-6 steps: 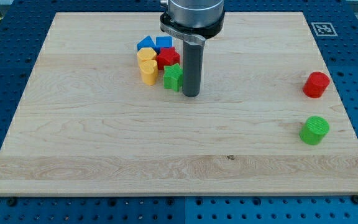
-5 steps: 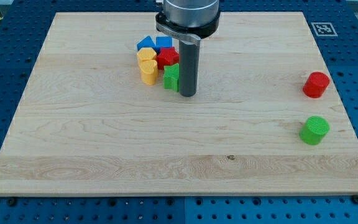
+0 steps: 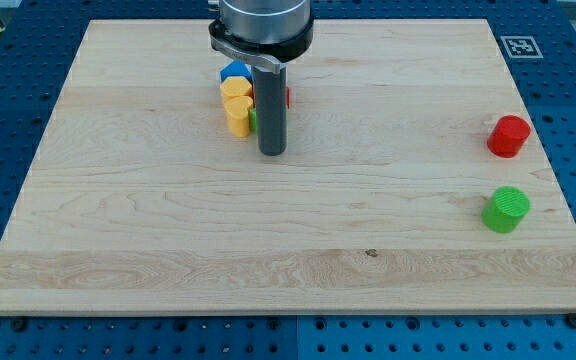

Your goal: Slide the green star at the center

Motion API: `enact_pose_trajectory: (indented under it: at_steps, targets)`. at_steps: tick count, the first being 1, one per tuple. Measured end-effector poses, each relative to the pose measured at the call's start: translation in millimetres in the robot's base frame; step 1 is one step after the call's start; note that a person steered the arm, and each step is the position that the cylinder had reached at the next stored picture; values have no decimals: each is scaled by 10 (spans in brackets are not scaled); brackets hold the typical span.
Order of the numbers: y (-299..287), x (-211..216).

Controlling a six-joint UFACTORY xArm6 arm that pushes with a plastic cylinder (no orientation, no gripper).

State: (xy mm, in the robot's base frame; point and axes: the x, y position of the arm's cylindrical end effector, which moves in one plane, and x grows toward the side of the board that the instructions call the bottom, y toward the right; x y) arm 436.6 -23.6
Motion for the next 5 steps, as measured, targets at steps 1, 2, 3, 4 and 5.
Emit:
enact_pose_trajectory:
  at_steps: [1, 2, 3, 4, 5]
  targets:
    - [90, 0]
    - [192, 0]
    - [194, -8]
    - [170, -33]
    - [104, -74]
